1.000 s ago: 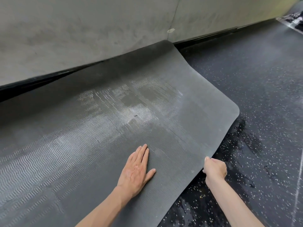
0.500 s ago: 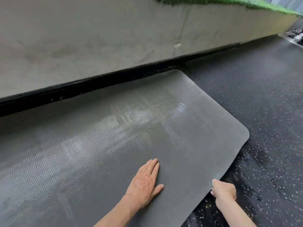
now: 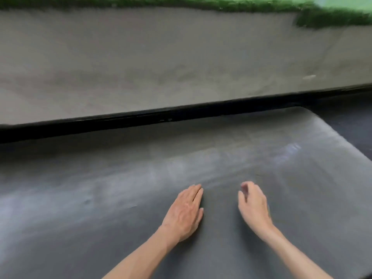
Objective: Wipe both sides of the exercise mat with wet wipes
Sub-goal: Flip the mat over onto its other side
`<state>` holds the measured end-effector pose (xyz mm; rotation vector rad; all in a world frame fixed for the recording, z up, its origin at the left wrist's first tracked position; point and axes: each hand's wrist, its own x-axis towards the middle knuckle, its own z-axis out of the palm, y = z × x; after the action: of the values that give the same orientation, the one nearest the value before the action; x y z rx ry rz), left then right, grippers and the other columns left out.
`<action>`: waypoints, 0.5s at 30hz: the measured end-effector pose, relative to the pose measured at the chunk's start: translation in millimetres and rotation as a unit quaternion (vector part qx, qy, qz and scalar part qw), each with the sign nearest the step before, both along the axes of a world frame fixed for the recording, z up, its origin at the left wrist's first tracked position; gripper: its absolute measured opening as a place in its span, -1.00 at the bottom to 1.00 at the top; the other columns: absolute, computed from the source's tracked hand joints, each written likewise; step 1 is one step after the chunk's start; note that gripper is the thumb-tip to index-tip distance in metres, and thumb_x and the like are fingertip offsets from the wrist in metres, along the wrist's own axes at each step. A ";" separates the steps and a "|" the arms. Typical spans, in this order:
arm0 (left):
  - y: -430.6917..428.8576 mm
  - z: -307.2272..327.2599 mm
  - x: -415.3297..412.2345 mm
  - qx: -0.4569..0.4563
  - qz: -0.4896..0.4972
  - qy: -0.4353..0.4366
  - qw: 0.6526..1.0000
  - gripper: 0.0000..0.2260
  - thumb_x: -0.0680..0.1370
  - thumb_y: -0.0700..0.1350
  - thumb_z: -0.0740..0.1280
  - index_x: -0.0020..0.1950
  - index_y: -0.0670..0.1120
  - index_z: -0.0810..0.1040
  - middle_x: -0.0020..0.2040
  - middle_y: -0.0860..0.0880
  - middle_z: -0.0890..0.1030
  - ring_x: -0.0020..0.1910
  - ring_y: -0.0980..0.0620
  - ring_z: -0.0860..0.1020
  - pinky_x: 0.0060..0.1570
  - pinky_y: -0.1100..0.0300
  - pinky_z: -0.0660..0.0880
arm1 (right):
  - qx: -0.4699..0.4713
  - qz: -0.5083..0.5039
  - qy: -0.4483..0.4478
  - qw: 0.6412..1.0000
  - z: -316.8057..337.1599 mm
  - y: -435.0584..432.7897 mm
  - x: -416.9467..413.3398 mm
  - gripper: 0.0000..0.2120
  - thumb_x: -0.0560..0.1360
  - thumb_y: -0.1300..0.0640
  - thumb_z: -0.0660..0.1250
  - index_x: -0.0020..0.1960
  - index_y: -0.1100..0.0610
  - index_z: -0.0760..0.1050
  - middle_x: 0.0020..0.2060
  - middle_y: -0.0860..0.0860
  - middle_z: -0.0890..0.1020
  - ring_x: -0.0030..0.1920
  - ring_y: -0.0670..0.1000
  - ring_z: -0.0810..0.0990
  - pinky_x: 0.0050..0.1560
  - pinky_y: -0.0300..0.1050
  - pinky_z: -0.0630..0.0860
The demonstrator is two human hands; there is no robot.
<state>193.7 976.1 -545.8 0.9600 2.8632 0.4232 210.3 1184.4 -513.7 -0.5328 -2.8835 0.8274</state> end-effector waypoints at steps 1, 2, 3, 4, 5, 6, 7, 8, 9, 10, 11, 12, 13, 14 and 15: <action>-25.5 3.1 0.1 -0.018 0.021 -0.004 1.000 -0.51 0.51 0.03 0.08 0.21 -0.20 0.63 0.21 -0.11 0.63 0.18 -0.02 0.61 0.11 0.11 0.57 | -0.001 0.067 0.005 0.998 2.4 -32.5 -16.5 -0.85 0.50 0.32 0.30 0.07 0.26 0.50 -0.05 0.18 0.56 -0.01 0.22 0.56 0.05 0.03 0.43; -51.2 5.4 1.9 -0.031 0.041 0.010 0.999 -0.51 0.51 0.03 0.08 0.21 -0.20 0.63 0.21 -0.10 0.63 0.18 -0.01 0.61 0.12 0.13 0.57 | -0.005 0.131 0.004 0.991 4.7 -66.1 -30.4 -0.86 0.51 0.31 0.29 0.07 0.25 0.51 -0.04 0.17 0.56 0.00 0.21 0.56 0.05 0.03 0.45; -75.9 13.0 5.1 -0.036 0.070 0.013 0.997 -0.51 0.50 0.03 0.09 0.21 -0.20 0.63 0.20 -0.10 0.63 0.17 -0.01 0.61 0.14 0.15 0.55 | -0.006 0.191 0.003 0.982 7.3 -99.2 -40.7 -0.84 0.53 0.28 0.28 0.10 0.24 0.51 -0.01 0.16 0.56 0.03 0.20 0.57 0.06 0.01 0.45; -101.0 20.6 9.7 -0.043 0.107 0.014 0.993 -0.51 0.50 0.03 0.08 0.21 -0.20 0.63 0.19 -0.10 0.64 0.17 -0.01 0.61 0.17 0.16 0.53 | -0.004 0.245 0.002 0.969 11.1 -131.1 -47.6 -0.82 0.55 0.26 0.25 0.13 0.23 0.50 0.03 0.14 0.56 0.06 0.17 0.56 0.07 -0.03 0.43; -126.4 25.4 16.0 -0.049 0.145 0.016 0.988 -0.52 0.51 0.02 0.08 0.21 -0.20 0.62 0.19 -0.10 0.64 0.16 -0.01 0.61 0.20 0.16 0.50 | -0.004 0.297 0.007 0.955 13.4 -161.6 -51.4 -0.80 0.56 0.24 0.23 0.17 0.22 0.49 0.06 0.13 0.56 0.09 0.15 0.55 0.07 -0.07 0.40; -152.3 27.4 24.0 -0.059 0.183 0.025 0.981 -0.52 0.51 0.02 0.08 0.21 -0.21 0.61 0.19 -0.11 0.63 0.16 -0.02 0.61 0.20 0.14 0.50 | -0.006 0.344 0.010 0.939 14.9 -191.2 -52.5 -0.79 0.58 0.23 0.21 0.19 0.21 0.48 0.09 0.11 0.55 0.12 0.13 0.54 0.07 -0.10 0.37; -174.5 30.6 32.7 -0.067 0.217 0.021 0.974 -0.52 0.51 0.02 0.08 0.22 -0.21 0.61 0.19 -0.12 0.63 0.16 -0.03 0.61 0.18 0.13 0.52 | -0.009 0.383 0.012 0.924 16.3 -216.7 -52.0 -0.78 0.59 0.21 0.20 0.21 0.20 0.47 0.12 0.10 0.54 0.14 0.11 0.53 0.08 -0.12 0.35; -195.9 33.2 43.1 -0.076 0.246 0.011 0.966 -0.51 0.51 0.02 0.09 0.23 -0.22 0.60 0.20 -0.12 0.63 0.17 -0.04 0.61 0.15 0.11 0.54 | -0.006 0.419 0.011 0.908 17.6 -240.5 -50.0 -0.78 0.59 0.21 0.19 0.21 0.20 0.46 0.13 0.09 0.54 0.16 0.10 0.52 0.08 -0.13 0.34; -216.6 34.7 53.8 -0.091 0.269 0.000 0.959 -0.51 0.52 0.02 0.09 0.24 -0.22 0.60 0.20 -0.13 0.62 0.17 -0.04 0.61 0.14 0.10 0.56 | -0.004 0.450 0.014 0.893 18.1 -263.4 -47.0 -0.79 0.59 0.21 0.18 0.20 0.20 0.46 0.13 0.10 0.54 0.16 0.10 0.51 0.10 -0.13 0.34; -236.1 34.1 64.2 -0.103 0.287 -0.002 0.952 -0.51 0.52 0.02 0.09 0.24 -0.23 0.59 0.20 -0.13 0.62 0.17 -0.05 0.61 0.14 0.09 0.56 | 0.000 0.481 0.019 0.877 18.5 -285.1 -42.2 -0.80 0.59 0.23 0.18 0.18 0.21 0.46 0.11 0.10 0.55 0.16 0.10 0.51 0.10 -0.12 0.36; -253.3 32.3 73.7 -0.111 0.308 -0.009 0.945 -0.51 0.52 0.02 0.09 0.25 -0.22 0.59 0.21 -0.13 0.62 0.18 -0.05 0.60 0.15 0.09 0.56 | 0.011 0.514 0.026 0.857 18.4 -304.7 -36.9 -0.82 0.57 0.26 0.20 0.14 0.22 0.48 0.07 0.10 0.57 0.12 0.11 0.54 0.08 -0.11 0.40; -268.5 30.8 82.5 -0.112 0.329 -0.018 0.938 -0.51 0.52 0.03 0.09 0.25 -0.22 0.60 0.21 -0.12 0.62 0.18 -0.05 0.61 0.15 0.09 0.56 | 0.019 0.548 0.027 0.836 16.7 -322.7 -31.7 -0.83 0.51 0.29 0.24 0.08 0.21 0.51 -0.01 0.10 0.59 0.02 0.11 0.59 -0.01 -0.12 0.47; -283.1 27.6 91.1 -0.109 0.350 -0.019 0.930 -0.51 0.52 0.03 0.09 0.24 -0.22 0.60 0.21 -0.12 0.62 0.18 -0.05 0.61 0.14 0.08 0.56 | 0.010 0.575 0.033 0.817 13.3 -337.3 -28.0 -0.84 0.44 0.28 0.28 0.01 0.19 0.53 -0.11 0.09 0.60 -0.10 0.12 0.63 -0.14 -0.12 0.53; -296.1 24.8 99.0 -0.101 0.370 -0.019 0.923 -0.50 0.52 0.03 0.09 0.24 -0.22 0.60 0.22 -0.12 0.62 0.18 -0.05 0.61 0.14 0.08 0.56 | 0.014 0.603 0.044 0.797 10.5 -349.1 -23.4 -0.84 0.38 0.24 0.29 -0.04 0.18 0.53 -0.18 0.08 0.60 -0.19 0.14 0.64 -0.23 -0.10 0.56; -307.3 25.2 106.5 -0.095 0.390 -0.028 0.915 -0.49 0.53 0.04 0.07 0.26 -0.23 0.58 0.24 -0.13 0.60 0.21 -0.06 0.60 0.18 0.08 0.54 | 0.028 0.628 0.033 0.777 10.8 -360.5 -17.1 -0.82 0.40 0.19 0.23 -0.03 0.18 0.52 -0.18 0.09 0.59 -0.19 0.15 0.64 -0.21 -0.07 0.58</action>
<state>300.2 668.8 -520.7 -0.2635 3.0364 0.1979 193.2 823.9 -502.8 1.5705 -2.8512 0.7361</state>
